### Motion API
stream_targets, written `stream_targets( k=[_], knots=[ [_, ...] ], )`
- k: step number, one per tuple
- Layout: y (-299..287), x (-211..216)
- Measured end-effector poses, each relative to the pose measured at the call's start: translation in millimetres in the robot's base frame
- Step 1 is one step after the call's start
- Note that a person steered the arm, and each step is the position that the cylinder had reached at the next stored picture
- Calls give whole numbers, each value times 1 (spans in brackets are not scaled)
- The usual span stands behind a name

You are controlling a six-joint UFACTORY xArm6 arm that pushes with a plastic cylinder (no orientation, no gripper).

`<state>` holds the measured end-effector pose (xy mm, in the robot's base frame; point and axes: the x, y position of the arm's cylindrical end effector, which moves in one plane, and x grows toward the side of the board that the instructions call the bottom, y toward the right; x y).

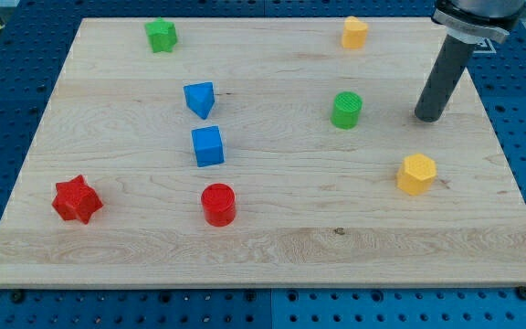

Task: Nudge the yellow hexagon down a bit

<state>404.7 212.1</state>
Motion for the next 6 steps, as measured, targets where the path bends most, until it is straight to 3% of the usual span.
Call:
stream_targets(
  k=[2,3,4,5,6],
  knots=[
    [-52,20],
    [-55,26],
    [-37,60],
    [-60,87],
    [-92,84]
  ],
)
